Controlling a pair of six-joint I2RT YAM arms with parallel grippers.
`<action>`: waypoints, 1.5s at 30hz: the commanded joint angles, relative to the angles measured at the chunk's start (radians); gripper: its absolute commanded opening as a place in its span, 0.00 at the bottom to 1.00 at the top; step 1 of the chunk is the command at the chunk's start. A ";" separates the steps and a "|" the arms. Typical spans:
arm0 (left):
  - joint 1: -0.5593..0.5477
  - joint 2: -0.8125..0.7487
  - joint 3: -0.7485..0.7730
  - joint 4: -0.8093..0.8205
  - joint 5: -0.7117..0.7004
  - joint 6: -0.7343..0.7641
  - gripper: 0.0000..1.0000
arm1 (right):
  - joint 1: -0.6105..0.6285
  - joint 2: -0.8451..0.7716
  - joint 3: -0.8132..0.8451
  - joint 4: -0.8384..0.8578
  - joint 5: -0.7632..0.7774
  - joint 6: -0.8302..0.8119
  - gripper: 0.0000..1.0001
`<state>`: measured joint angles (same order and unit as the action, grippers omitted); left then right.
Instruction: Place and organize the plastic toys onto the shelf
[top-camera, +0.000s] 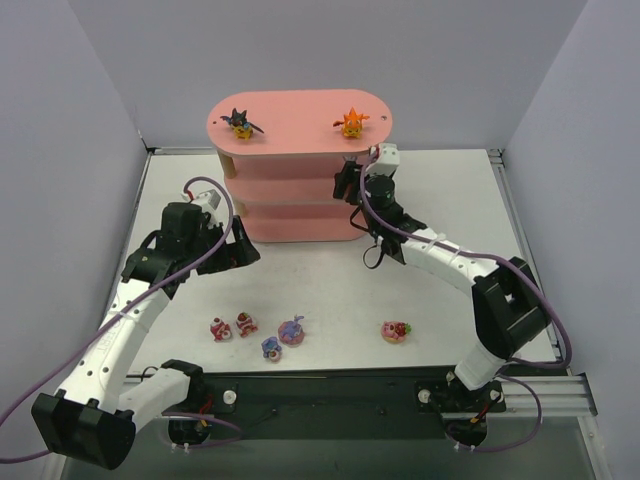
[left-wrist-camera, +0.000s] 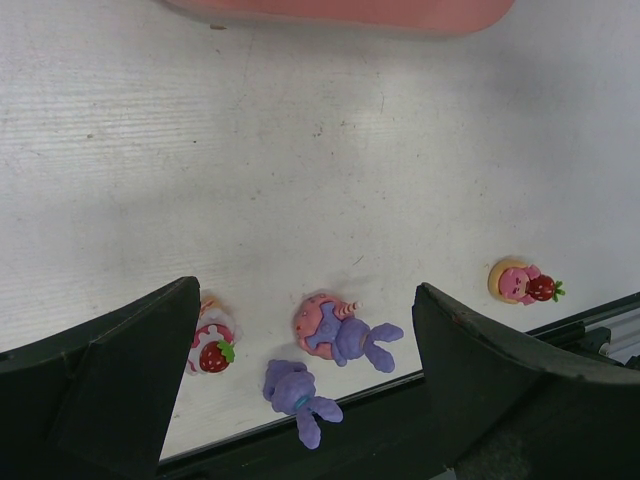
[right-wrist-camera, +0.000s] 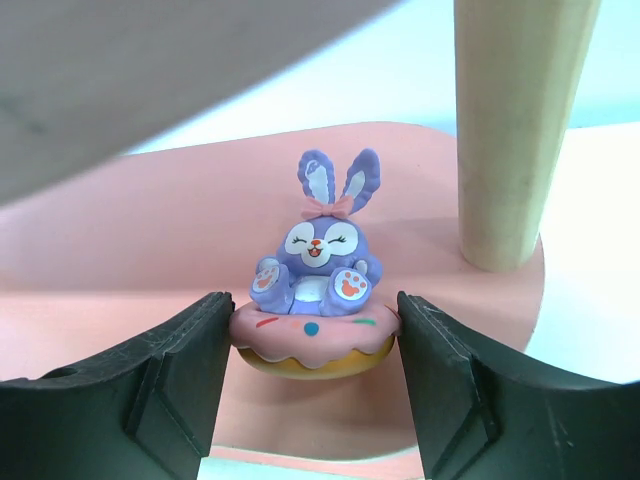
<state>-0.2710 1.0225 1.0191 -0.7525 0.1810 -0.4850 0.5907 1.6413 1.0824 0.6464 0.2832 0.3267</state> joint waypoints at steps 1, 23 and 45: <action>0.009 -0.006 -0.001 0.042 0.009 0.011 0.97 | 0.009 -0.034 -0.033 -0.045 0.017 0.011 0.51; 0.009 -0.022 -0.014 0.045 0.012 0.010 0.98 | 0.054 -0.072 -0.079 -0.085 0.068 -0.017 0.64; 0.007 -0.027 -0.010 0.044 0.012 0.011 0.97 | 0.063 -0.110 0.005 -0.214 0.103 -0.041 0.83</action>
<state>-0.2684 1.0168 1.0054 -0.7490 0.1844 -0.4850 0.6491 1.5791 1.0378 0.5533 0.3523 0.2752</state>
